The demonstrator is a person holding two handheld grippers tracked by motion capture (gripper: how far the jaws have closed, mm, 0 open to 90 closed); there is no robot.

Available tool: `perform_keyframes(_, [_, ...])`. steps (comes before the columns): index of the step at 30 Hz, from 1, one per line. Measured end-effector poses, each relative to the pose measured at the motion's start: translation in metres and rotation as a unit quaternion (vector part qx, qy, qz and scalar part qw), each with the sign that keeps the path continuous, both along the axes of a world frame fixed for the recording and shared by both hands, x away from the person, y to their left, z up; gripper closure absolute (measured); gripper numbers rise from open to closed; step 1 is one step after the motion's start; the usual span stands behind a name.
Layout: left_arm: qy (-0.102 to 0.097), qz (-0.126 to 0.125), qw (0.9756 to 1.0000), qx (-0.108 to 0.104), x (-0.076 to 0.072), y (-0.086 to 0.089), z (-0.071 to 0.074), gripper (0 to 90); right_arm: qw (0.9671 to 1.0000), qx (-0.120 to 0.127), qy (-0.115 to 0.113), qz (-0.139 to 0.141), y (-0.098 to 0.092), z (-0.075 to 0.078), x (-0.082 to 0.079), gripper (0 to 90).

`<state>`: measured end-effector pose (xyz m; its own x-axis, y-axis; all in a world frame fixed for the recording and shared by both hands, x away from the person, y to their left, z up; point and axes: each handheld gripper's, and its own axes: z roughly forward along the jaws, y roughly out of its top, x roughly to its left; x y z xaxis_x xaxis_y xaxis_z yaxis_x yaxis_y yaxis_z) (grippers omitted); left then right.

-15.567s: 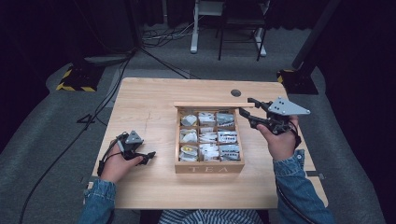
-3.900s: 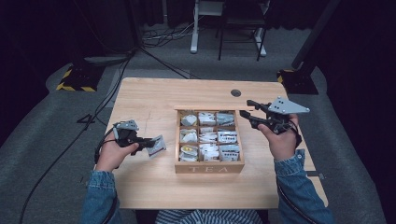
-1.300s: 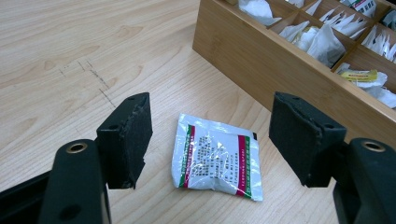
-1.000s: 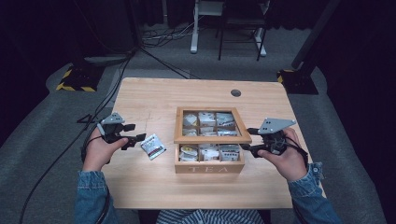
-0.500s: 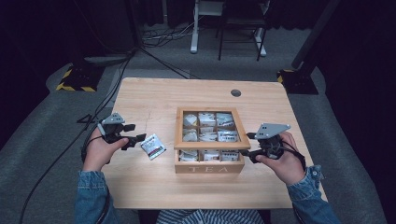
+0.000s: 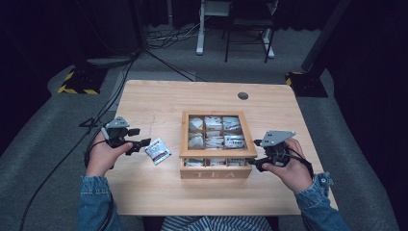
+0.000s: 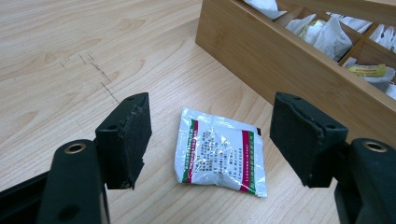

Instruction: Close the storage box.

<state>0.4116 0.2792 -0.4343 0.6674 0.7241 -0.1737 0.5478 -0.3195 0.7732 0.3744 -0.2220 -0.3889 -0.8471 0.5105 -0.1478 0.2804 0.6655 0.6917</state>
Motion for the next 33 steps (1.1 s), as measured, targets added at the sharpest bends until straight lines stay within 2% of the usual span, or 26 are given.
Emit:
perform_keyframes(23, [0.002,0.001,1.0,-0.002,0.001,0.0,-0.002,30.3,0.9992,-0.032,0.024,0.004,0.005,-0.01,0.001,29.8])
perform_keyframes(33, [0.008,0.001,1.0,0.0,0.002,0.0,-0.004,30.3,0.9982,-0.043,0.042,0.007,0.006,-0.015,0.003,29.5])
